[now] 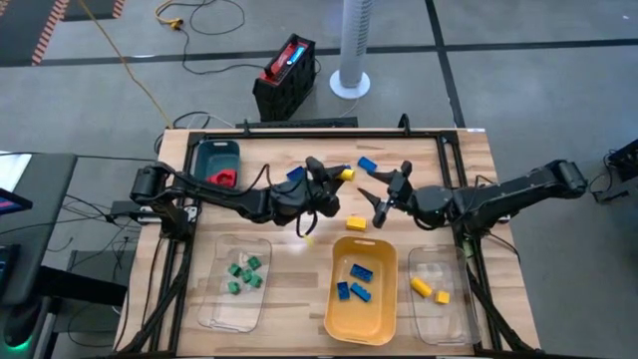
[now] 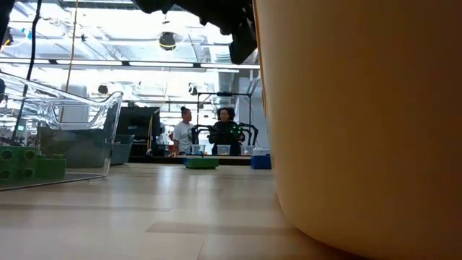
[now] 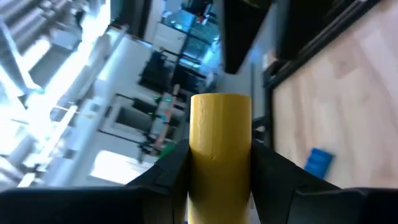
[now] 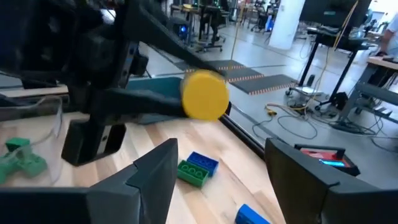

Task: Sort blocks
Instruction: Put the yellow wooden block into the right transparent bin

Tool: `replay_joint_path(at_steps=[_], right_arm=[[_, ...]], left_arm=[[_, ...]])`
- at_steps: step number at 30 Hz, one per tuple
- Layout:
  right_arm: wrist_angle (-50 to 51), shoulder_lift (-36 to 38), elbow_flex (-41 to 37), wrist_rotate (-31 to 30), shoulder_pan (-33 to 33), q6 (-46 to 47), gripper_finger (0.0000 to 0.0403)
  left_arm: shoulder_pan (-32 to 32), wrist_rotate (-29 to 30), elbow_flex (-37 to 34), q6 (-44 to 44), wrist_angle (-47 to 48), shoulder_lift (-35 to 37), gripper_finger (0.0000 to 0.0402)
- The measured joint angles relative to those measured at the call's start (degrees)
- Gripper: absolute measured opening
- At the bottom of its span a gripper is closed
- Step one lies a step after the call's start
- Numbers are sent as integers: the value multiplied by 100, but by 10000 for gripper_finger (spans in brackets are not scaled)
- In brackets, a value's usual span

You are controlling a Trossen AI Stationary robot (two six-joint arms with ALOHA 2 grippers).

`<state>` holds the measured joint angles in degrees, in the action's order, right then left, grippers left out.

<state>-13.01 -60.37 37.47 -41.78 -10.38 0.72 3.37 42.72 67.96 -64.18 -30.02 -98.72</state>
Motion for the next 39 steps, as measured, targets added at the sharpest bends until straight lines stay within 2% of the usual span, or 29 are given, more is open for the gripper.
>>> replay_joint_path(at_steps=[4,10,15,21,27,32,39], right_arm=[[-56,-252,219,-1,65,-114,261],[-90,-633,570,24,157,-272,261],[-238,-640,713,568,369,-228,261],[-524,-604,705,797,418,-208,261],[-652,-687,704,1092,657,76,261],[-950,-721,704,1617,817,80,260],[-1038,-830,704,1644,941,95,258]], left_arm=[[39,97,-2,-566,-175,10,122],[49,141,-2,-931,-339,9,122],[71,171,0,-1310,-452,9,122],[80,149,0,-1531,-492,9,122],[133,106,2,-1913,-921,7,122],[187,-31,2,-2155,-966,7,122],[184,-30,2,-2289,-961,7,122]])
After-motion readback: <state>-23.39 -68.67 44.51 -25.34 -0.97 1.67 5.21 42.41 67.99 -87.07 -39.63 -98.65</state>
